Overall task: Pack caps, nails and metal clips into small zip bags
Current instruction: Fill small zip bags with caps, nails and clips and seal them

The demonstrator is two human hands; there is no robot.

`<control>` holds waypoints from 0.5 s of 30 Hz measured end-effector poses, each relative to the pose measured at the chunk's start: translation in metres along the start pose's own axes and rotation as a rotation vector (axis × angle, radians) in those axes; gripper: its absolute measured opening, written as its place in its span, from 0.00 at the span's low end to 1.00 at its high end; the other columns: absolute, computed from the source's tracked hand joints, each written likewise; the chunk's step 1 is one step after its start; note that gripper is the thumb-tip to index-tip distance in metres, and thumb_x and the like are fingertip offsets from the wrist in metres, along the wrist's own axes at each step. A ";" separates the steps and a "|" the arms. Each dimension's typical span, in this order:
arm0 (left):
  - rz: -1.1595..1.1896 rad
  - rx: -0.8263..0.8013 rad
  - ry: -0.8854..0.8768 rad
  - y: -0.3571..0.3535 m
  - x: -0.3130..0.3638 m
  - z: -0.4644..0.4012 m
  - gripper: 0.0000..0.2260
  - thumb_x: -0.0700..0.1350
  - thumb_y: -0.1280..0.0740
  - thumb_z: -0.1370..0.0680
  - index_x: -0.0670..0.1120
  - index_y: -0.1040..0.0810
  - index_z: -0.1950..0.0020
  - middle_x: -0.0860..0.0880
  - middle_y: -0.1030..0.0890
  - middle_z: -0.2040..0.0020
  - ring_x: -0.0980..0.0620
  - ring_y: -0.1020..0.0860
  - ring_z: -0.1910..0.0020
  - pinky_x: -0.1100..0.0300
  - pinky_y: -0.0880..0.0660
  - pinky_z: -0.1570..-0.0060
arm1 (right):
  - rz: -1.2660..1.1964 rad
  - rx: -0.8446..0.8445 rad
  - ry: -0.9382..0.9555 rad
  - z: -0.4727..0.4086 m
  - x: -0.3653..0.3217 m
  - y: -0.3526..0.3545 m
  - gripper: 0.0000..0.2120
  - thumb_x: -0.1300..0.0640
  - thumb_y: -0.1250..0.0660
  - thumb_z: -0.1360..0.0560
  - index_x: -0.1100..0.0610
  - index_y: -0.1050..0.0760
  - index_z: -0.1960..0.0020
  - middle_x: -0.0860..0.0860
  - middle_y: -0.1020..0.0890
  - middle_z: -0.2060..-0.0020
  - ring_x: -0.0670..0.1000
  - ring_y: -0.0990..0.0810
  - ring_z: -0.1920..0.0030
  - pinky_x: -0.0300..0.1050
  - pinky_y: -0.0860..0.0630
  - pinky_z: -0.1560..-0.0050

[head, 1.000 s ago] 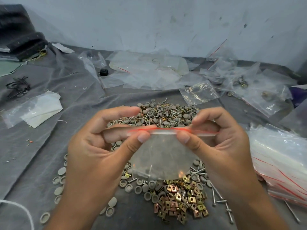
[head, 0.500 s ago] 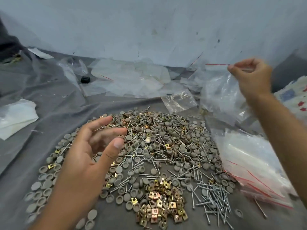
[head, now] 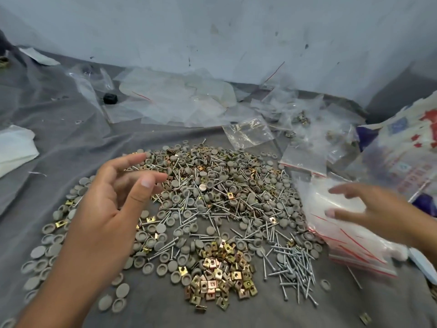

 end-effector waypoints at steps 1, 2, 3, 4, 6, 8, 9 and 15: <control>-0.005 0.002 -0.004 0.000 -0.001 0.000 0.18 0.68 0.39 0.23 0.64 0.28 0.36 0.60 0.16 0.45 0.61 0.17 0.47 0.55 0.26 0.50 | 0.051 -0.006 -0.040 0.019 0.008 -0.008 0.28 0.28 0.30 0.34 0.35 0.29 0.37 0.34 0.26 0.44 0.43 0.23 0.42 0.43 0.28 0.43; -0.008 0.005 -0.011 0.000 -0.003 0.000 0.18 0.68 0.38 0.23 0.64 0.28 0.36 0.60 0.15 0.45 0.61 0.17 0.46 0.55 0.25 0.50 | 0.083 0.018 -0.067 0.032 0.012 -0.014 0.25 0.33 0.27 0.32 0.35 0.27 0.37 0.34 0.24 0.44 0.45 0.22 0.41 0.41 0.29 0.44; -0.009 0.007 -0.019 0.001 -0.004 0.000 0.18 0.69 0.38 0.23 0.65 0.28 0.36 0.59 0.15 0.45 0.60 0.17 0.46 0.56 0.24 0.51 | 0.100 0.064 -0.075 0.039 0.011 -0.019 0.19 0.40 0.24 0.29 0.33 0.26 0.41 0.35 0.20 0.45 0.45 0.21 0.43 0.39 0.30 0.48; -0.007 0.005 -0.026 0.001 -0.006 0.000 0.18 0.69 0.38 0.23 0.65 0.28 0.36 0.58 0.15 0.45 0.59 0.17 0.46 0.56 0.22 0.53 | 0.087 0.130 -0.068 0.041 0.010 -0.021 0.14 0.47 0.24 0.27 0.32 0.25 0.48 0.35 0.18 0.50 0.45 0.19 0.48 0.39 0.29 0.52; -0.008 0.002 -0.042 0.000 -0.009 -0.001 0.18 0.69 0.38 0.22 0.65 0.28 0.36 0.58 0.15 0.44 0.58 0.17 0.47 0.57 0.20 0.55 | 0.011 0.286 -0.068 0.040 0.010 -0.018 0.17 0.55 0.24 0.25 0.33 0.25 0.58 0.34 0.18 0.59 0.47 0.17 0.54 0.44 0.24 0.54; -0.014 0.003 -0.055 0.000 -0.011 -0.002 0.17 0.68 0.38 0.22 0.65 0.28 0.35 0.57 0.16 0.44 0.56 0.16 0.47 0.57 0.18 0.57 | -0.071 0.410 -0.108 0.041 0.010 -0.012 0.16 0.57 0.23 0.26 0.36 0.24 0.61 0.34 0.19 0.62 0.47 0.17 0.57 0.51 0.21 0.55; -0.016 -0.001 -0.058 -0.001 -0.013 -0.002 0.17 0.68 0.38 0.22 0.65 0.28 0.35 0.57 0.16 0.44 0.56 0.16 0.47 0.57 0.17 0.57 | -0.111 0.455 -0.142 0.043 0.010 -0.010 0.15 0.56 0.22 0.28 0.39 0.23 0.62 0.35 0.19 0.64 0.45 0.18 0.58 0.51 0.21 0.56; -0.016 -0.058 -0.040 -0.011 -0.011 0.002 0.19 0.71 0.38 0.25 0.67 0.28 0.36 0.59 0.16 0.44 0.58 0.17 0.46 0.50 0.21 0.49 | -0.319 0.365 -0.244 0.044 0.008 -0.008 0.11 0.43 0.21 0.36 0.47 0.19 0.66 0.41 0.17 0.70 0.42 0.18 0.66 0.43 0.27 0.65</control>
Point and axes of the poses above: each hand's wrist, its own z-axis away from the middle knuckle, its own y-axis out of the back of the hand, x = y × z, the point moved 4 cm from there along -z, towards the middle knuckle
